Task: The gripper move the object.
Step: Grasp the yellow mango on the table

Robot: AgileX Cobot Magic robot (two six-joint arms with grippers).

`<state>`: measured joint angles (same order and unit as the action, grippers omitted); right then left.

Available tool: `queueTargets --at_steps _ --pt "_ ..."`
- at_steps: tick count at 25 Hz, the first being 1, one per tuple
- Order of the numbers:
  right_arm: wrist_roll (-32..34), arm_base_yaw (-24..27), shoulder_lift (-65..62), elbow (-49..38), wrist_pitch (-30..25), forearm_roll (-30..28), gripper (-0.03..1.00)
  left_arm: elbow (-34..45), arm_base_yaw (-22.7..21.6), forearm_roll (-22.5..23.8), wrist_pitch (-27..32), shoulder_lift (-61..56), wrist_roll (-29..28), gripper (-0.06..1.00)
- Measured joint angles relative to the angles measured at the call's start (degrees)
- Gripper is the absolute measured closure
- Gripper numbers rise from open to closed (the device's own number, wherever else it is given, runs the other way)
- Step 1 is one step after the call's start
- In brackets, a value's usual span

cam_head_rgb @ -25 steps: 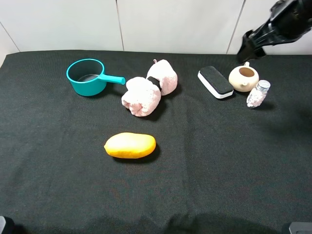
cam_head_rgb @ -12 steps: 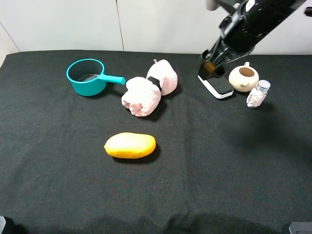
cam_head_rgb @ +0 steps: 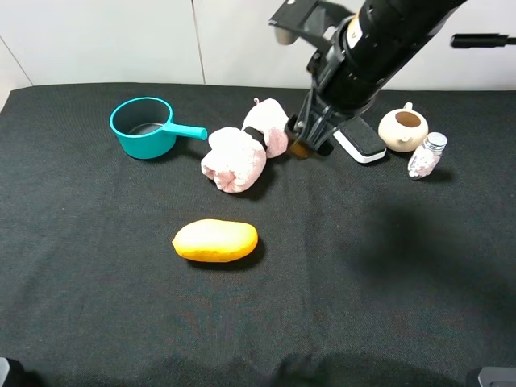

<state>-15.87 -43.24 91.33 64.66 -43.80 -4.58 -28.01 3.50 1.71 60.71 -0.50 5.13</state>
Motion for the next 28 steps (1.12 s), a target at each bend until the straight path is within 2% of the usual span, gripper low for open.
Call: queueTargets --at_steps 13,17,21,28 --pt "1.02 -11.79 3.03 0.0 -1.0 -0.46 0.27 0.0 0.0 0.0 0.0 0.0 0.0 0.15" --pt "1.02 -12.26 5.95 0.0 -0.3 0.64 0.27 0.0 0.0 0.0 0.0 0.0 0.0 0.15" --pt "0.82 -12.26 7.94 0.0 2.63 1.97 0.27 0.0 0.0 0.0 0.0 0.0 0.0 0.15" --pt "-2.25 -12.37 12.08 0.0 3.9 3.84 0.27 0.0 0.0 0.0 0.0 0.0 0.0 0.15"
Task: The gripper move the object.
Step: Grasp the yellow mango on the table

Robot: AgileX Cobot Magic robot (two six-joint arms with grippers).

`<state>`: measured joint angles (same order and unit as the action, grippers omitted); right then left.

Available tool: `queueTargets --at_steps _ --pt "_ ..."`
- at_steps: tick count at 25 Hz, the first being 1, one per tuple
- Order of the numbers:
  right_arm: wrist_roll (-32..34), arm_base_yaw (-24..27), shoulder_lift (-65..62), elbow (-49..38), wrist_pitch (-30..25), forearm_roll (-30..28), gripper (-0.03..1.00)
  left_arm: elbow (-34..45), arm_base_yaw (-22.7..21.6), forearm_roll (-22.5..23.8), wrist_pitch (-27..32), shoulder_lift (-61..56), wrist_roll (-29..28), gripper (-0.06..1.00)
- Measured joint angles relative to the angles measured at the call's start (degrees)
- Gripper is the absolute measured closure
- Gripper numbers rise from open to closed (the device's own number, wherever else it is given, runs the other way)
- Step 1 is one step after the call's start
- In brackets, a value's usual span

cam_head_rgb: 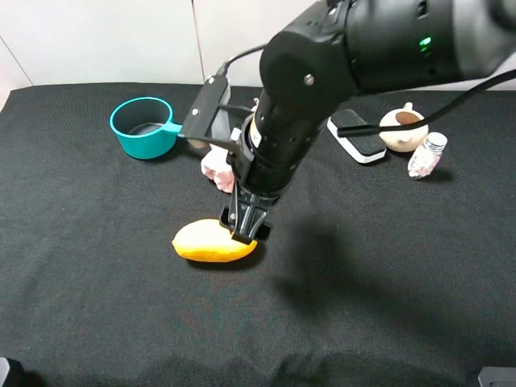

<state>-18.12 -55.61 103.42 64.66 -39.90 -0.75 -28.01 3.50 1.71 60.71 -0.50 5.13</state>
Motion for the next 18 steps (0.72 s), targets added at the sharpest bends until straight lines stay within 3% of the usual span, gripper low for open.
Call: queueTargets --at_steps 12,18 --pt "-5.55 -0.08 3.71 0.04 3.08 5.74 0.27 0.0 0.0 0.0 0.0 0.0 0.0 0.15" --pt "-6.7 -1.71 4.66 0.68 4.03 5.94 0.27 0.0 0.0 0.0 0.0 0.0 0.0 0.15"
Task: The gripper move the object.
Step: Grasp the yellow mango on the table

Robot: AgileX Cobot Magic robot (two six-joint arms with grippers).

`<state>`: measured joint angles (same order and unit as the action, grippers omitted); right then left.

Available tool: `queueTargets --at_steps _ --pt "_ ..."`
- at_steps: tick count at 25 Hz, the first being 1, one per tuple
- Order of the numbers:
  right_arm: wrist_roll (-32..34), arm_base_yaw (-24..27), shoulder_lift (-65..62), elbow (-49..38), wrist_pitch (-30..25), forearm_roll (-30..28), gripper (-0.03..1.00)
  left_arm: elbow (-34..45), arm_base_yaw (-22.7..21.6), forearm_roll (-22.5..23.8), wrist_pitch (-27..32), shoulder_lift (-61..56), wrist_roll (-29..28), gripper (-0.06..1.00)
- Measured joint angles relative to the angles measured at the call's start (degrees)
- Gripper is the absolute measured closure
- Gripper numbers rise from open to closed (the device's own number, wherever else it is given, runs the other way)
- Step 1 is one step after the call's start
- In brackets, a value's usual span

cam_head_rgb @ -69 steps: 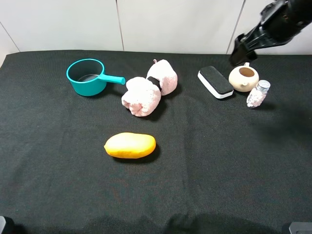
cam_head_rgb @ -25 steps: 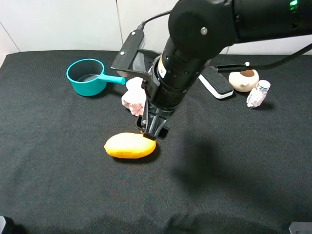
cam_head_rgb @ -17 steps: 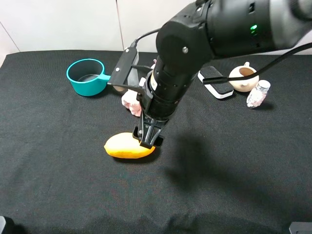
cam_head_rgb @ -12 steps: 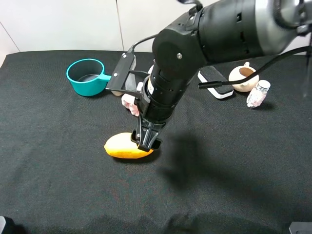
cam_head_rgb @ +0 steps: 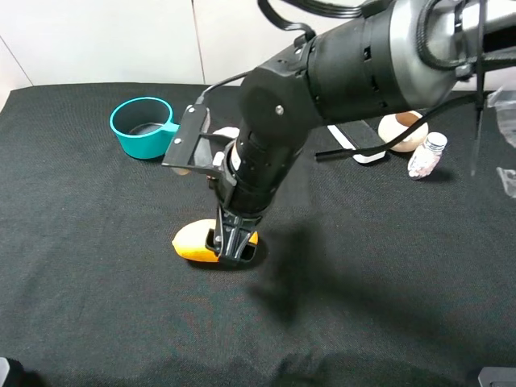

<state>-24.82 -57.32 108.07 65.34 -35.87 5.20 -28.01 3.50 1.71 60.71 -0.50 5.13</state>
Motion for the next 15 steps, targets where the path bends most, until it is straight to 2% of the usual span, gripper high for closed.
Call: queueTargets --at_steps 8,15 --pt "-0.52 -2.0 6.19 7.9 -5.68 0.09 0.27 0.0 0.0 0.0 0.0 0.0 0.0 0.15" --pt "-0.52 -2.0 8.41 8.44 -6.79 0.89 0.27 0.0 0.0 0.0 0.0 0.0 0.0 0.15"
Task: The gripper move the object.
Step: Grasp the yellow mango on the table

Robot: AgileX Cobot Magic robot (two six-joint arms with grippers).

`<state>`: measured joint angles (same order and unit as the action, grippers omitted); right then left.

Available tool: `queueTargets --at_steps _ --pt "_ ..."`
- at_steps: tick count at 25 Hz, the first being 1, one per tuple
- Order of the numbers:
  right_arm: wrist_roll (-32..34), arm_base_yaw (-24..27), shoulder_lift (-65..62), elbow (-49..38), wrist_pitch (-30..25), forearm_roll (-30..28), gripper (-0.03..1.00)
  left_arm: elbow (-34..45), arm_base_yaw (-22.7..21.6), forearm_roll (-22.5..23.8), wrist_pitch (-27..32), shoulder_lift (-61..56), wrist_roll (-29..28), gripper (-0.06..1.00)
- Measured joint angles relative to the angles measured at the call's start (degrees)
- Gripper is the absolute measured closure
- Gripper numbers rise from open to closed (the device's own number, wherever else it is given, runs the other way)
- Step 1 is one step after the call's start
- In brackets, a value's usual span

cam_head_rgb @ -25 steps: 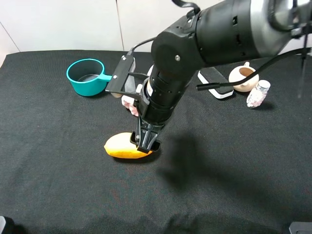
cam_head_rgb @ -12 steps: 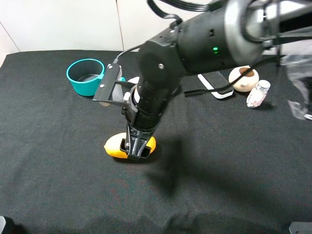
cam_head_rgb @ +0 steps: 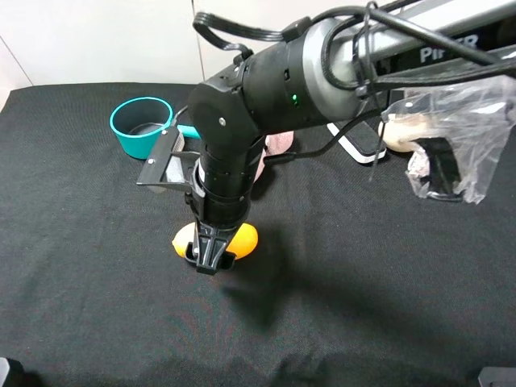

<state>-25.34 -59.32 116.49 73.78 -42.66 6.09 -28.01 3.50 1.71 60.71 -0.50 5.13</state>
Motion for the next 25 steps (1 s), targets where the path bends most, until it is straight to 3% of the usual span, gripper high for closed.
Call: queueTargets --at_steps 17,25 --pt "-0.19 0.0 1.99 0.04 3.8 -0.74 0.27 0.0 0.0 0.0 0.0 0.0 0.0 0.15" --pt "-0.91 0.0 5.29 4.59 0.49 -1.61 0.27 0.0 0.0 0.0 0.0 0.0 0.0 0.15"
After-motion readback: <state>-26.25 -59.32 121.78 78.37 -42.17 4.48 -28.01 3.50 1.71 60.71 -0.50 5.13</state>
